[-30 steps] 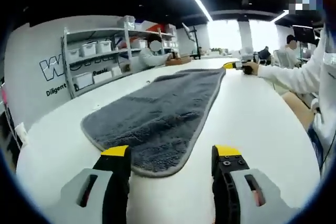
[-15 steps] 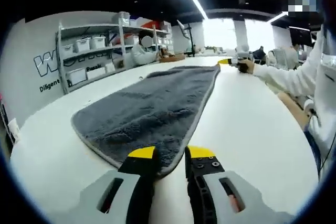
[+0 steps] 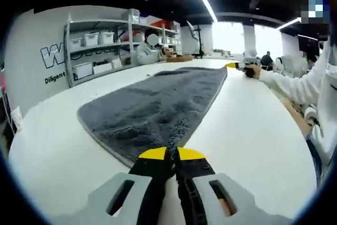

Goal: Open the folded towel by lifting each exposed corner and separating the folded layers until the towel lies flat within the target outline without major curled edges

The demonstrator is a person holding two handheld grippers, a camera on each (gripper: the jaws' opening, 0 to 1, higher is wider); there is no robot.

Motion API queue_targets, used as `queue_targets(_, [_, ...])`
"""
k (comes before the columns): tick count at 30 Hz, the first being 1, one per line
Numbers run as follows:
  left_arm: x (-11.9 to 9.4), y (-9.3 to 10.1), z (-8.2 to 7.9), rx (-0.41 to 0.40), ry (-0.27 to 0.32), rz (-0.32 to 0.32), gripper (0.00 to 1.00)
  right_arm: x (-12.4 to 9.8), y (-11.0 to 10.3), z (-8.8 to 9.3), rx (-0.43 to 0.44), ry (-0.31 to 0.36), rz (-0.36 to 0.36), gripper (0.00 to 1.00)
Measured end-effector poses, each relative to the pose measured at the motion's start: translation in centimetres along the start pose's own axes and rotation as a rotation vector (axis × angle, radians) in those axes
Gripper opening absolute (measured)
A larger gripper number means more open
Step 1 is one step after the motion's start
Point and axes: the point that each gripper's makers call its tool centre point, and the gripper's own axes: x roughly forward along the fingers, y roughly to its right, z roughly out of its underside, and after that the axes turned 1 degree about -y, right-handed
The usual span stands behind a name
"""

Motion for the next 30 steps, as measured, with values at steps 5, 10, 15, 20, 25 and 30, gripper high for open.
queue_targets(5, [-1.6, 0.2, 0.6, -0.011, -0.005, -0.048, 0.04, -0.1, 0.0, 0.0, 0.002, -0.001, -0.001, 0.98])
queue_targets(10, [-3.1, 0.3, 1.4, -0.035, -0.003, -0.077, 0.04, -0.1, -0.3, 0.1, 0.001, -0.002, -0.011, 0.98])
queue_targets(15, [-4.9, 0.1, 2.3, -0.056, -0.006, -0.129, 0.04, -0.1, -0.4, 0.2, -0.009, -0.009, -0.02, 0.97])
queue_targets(20, [-7.1, -0.4, 3.3, -0.087, -0.008, -0.187, 0.04, 0.0, -0.4, 0.1, -0.005, -0.007, -0.021, 0.97])
queue_targets(25, [-9.6, -0.8, 4.3, -0.131, 0.001, -0.226, 0.04, 0.0, -0.2, 0.1, -0.006, -0.006, -0.02, 0.96])
queue_targets(30, [-10.6, -1.1, 4.7, -0.156, 0.009, -0.241, 0.04, 0.0, -0.2, 0.3, -0.012, -0.012, -0.014, 0.95])
